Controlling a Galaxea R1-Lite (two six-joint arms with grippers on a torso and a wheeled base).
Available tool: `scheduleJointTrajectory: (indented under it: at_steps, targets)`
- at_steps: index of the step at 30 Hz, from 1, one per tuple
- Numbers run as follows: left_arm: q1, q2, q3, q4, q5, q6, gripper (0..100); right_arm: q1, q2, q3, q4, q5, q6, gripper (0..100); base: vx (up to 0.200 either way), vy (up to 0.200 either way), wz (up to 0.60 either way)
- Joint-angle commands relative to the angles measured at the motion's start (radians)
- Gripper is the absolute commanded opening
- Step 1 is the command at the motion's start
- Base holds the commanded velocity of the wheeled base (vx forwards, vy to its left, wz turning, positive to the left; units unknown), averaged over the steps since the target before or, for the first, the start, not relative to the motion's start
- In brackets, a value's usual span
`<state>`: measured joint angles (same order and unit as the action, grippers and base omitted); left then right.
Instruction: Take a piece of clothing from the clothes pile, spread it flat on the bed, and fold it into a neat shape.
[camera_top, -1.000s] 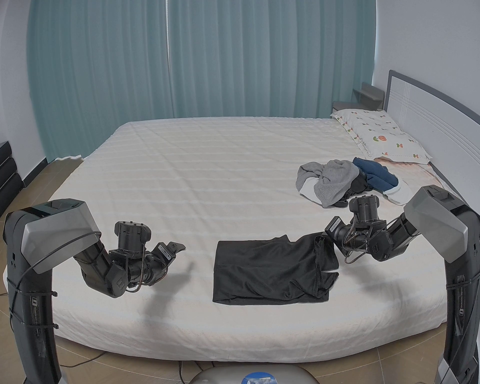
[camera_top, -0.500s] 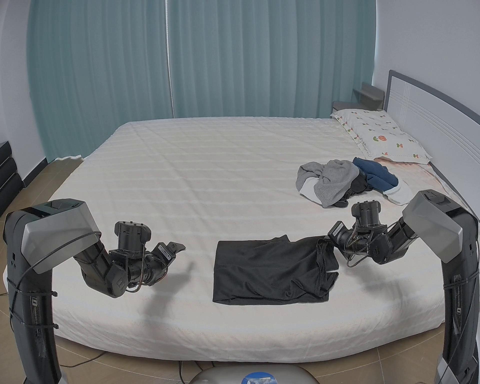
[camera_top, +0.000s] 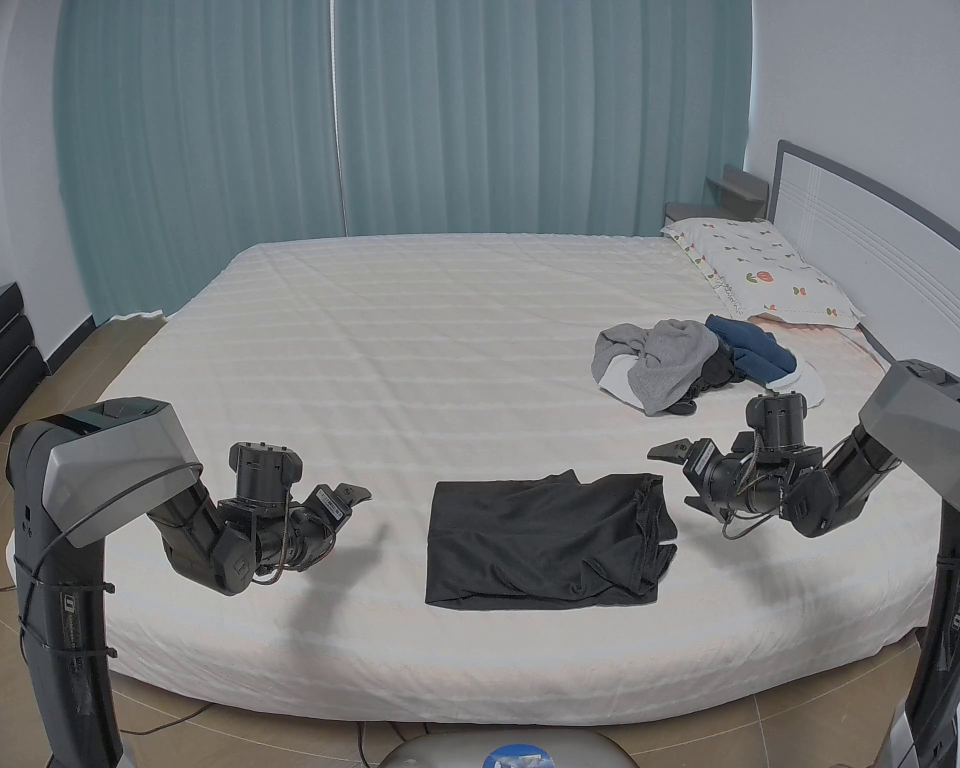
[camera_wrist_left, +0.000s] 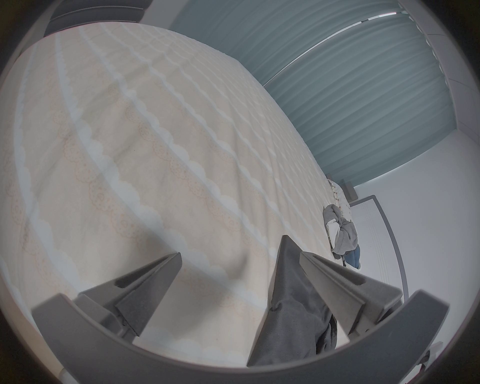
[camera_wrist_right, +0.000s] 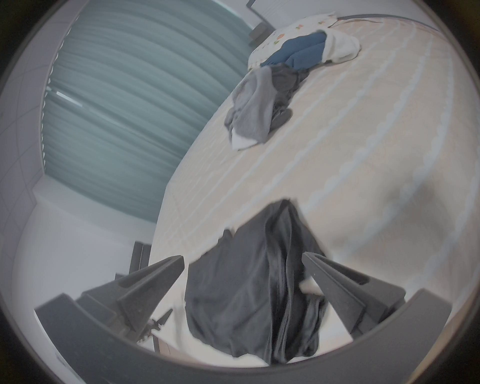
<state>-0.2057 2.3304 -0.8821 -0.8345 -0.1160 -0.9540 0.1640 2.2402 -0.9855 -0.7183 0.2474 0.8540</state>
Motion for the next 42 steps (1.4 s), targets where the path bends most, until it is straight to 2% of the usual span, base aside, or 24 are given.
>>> scheduleJointTrajectory:
  at_steps: [1,5,16,26,42]
  targets:
    - [0.000,0.001,0.002,0.000,0.001,-0.002,100,0.060,-0.139,0.157,-0.010,0.062,-0.061,100,0.000,0.000,0.00]
    - [0.000,0.001,0.002,0.000,0.001,-0.002,100,0.095,-0.128,0.208,-0.010,0.075,-0.124,100,0.000,0.000,0.00]
    - [0.000,0.001,0.002,0.000,0.001,-0.002,100,0.198,-0.074,0.205,-0.010,0.065,-0.133,100,0.000,0.000,0.00]
    - [0.000,0.001,0.000,0.000,0.001,0.000,100,0.177,0.002,0.199,-0.013,0.061,-0.176,100,0.000,0.000,0.00]
    - [0.000,0.001,0.000,0.000,0.001,0.000,100,0.166,-0.013,0.238,-0.013,0.058,-0.201,100,0.000,0.000,0.00]
